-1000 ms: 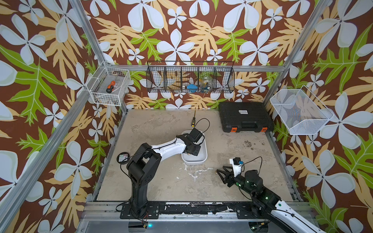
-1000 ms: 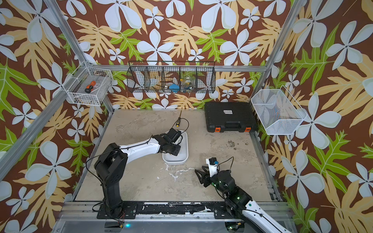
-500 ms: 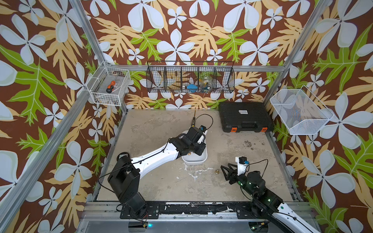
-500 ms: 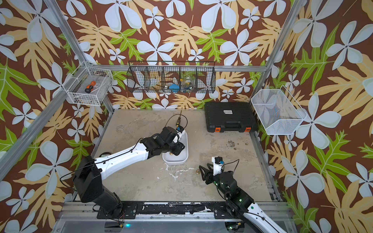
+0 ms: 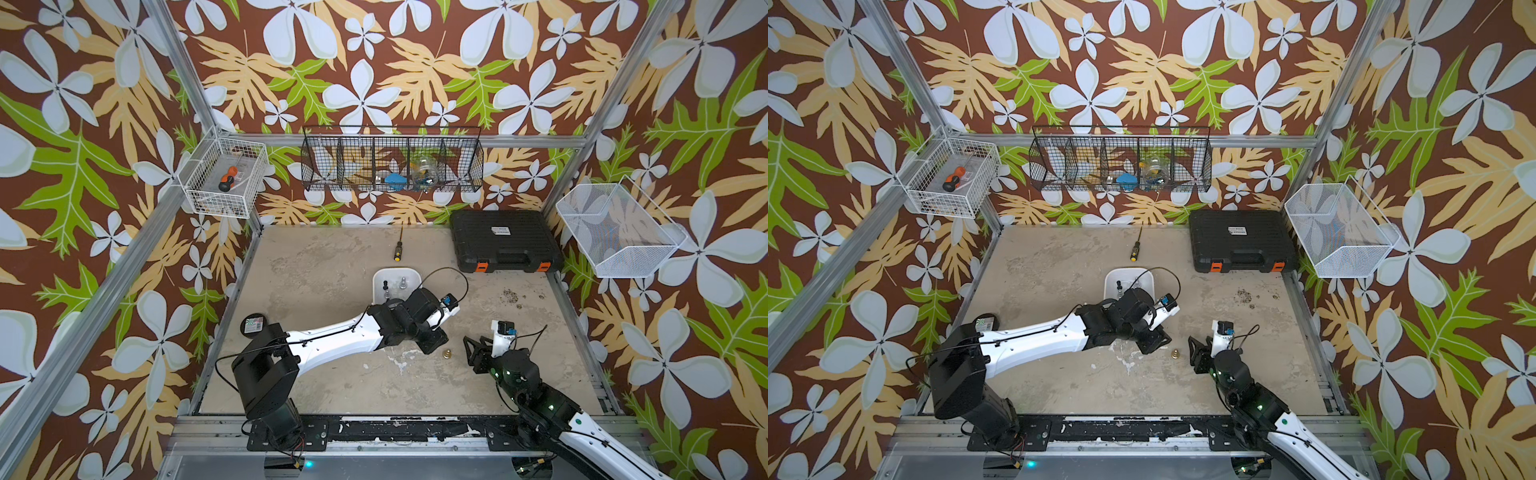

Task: Put the chess pieces into the storage box
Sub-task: Pick up the chess piece at the center of the board.

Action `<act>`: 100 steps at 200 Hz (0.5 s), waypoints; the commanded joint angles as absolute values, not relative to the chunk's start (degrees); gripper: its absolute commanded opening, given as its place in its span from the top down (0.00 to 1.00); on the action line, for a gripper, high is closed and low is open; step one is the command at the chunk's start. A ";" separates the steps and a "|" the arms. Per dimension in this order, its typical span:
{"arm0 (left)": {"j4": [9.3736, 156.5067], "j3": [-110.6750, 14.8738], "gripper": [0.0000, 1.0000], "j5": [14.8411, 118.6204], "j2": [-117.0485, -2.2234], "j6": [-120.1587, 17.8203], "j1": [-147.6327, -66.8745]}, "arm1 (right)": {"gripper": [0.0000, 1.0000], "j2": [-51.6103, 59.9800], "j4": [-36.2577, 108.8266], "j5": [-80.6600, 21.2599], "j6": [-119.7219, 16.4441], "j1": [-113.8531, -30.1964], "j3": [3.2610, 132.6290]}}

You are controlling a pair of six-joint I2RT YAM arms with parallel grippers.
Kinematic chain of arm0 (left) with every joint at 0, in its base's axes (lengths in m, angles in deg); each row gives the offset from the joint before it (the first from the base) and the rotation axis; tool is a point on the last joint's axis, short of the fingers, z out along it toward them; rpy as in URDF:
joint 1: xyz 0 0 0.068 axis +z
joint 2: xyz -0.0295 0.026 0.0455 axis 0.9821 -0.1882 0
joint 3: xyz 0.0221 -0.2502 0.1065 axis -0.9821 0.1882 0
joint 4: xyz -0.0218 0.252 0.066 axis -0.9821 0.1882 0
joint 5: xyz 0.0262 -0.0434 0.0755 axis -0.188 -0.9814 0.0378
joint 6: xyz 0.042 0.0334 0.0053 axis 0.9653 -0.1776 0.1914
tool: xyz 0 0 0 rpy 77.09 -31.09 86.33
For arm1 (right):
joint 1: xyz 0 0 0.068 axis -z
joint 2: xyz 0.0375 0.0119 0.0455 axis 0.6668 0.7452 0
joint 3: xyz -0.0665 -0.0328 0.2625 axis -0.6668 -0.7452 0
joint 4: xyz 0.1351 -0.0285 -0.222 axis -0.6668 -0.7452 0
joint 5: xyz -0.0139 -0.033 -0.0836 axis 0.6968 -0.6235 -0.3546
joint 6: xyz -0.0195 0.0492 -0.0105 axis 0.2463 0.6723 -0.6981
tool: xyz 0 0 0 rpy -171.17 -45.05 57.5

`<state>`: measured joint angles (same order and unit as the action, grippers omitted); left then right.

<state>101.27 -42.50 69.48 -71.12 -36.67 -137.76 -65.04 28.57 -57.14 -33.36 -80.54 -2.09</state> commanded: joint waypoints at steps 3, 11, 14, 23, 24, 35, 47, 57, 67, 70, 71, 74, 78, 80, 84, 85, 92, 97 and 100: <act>100.65 -42.52 0.53 68.91 -72.54 -36.87 -138.80 | 0.40 -67.09 27.20 -60.47 -31.91 -80.58 -2.26; 100.80 -42.40 0.53 69.13 -72.94 -36.94 -139.43 | 0.40 -67.70 26.99 -60.54 -31.91 -80.58 -2.38; 100.69 -42.34 0.53 69.38 -73.01 -37.01 -139.61 | 0.40 -67.90 26.91 -60.47 -31.90 -80.58 -2.38; 100.59 -42.25 0.54 69.74 -73.58 -37.20 -140.08 | 0.40 -68.15 26.77 -60.34 -31.86 -80.60 -2.39; 100.63 -42.27 0.54 69.74 -73.58 -37.20 -140.16 | 0.40 -68.15 26.70 -60.34 -31.85 -80.59 -2.39; 100.62 -42.13 0.55 69.46 -74.17 -36.94 -140.82 | 0.40 -68.07 26.72 -60.42 -31.86 -80.57 -2.29; 100.42 -41.80 0.58 69.94 -75.00 -36.88 -141.38 | 0.40 -67.78 27.10 -60.18 -32.00 -80.53 -2.38; 100.42 -41.69 0.59 70.28 -75.71 -36.72 -141.63 | 0.40 -67.27 27.57 -59.56 -32.34 -80.53 -2.39; 100.33 -41.78 0.59 70.79 -76.17 -36.59 -141.95 | 0.40 -66.70 27.78 -59.24 -32.43 -80.53 -2.29; 100.06 -41.76 0.59 70.94 -76.26 -36.63 -141.99 | 0.40 -66.59 27.85 -59.20 -32.45 -80.58 -2.23; 100.05 -41.68 0.59 70.95 -76.29 -36.70 -142.04 | 0.40 -66.50 27.86 -59.15 -32.50 -80.58 -2.22; 99.76 -41.56 0.59 70.96 -76.35 -36.68 -142.08 | 0.40 -66.30 27.94 -59.04 -32.53 -80.54 -2.22; 99.36 -41.45 0.58 70.84 -76.48 -36.74 -142.14 | 0.40 -66.15 28.07 -58.95 -32.62 -80.57 -2.17; 99.17 -41.49 0.58 70.87 -76.53 -36.76 -142.10 | 0.40 -66.10 28.05 -58.87 -32.59 -80.58 -2.16; 98.85 -41.50 0.58 70.87 -76.77 -36.76 -142.09 | 0.40 -66.05 28.09 -58.92 -32.55 -80.58 -2.08; 98.83 -41.50 0.58 70.87 -76.85 -36.76 -142.08 | 0.40 -66.01 28.11 -58.92 -32.55 -80.58 -2.06; 98.61 -41.66 0.57 71.32 -77.35 -36.81 -142.18 | 0.40 -65.96 27.87 -58.99 -32.55 -80.55 -1.99; 98.59 -42.04 0.57 71.88 -77.74 -36.85 -142.16 | 0.40 -66.11 27.73 -59.01 -32.58 -80.56 -2.02; 98.56 -42.19 0.57 72.13 -77.96 -36.85 -142.18 | 0.40 -66.18 27.65 -58.97 -32.57 -80.58 -2.04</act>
<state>100.42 -41.58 70.69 -76.76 -36.89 -141.96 -66.18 26.80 -59.17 -32.18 -80.54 -2.44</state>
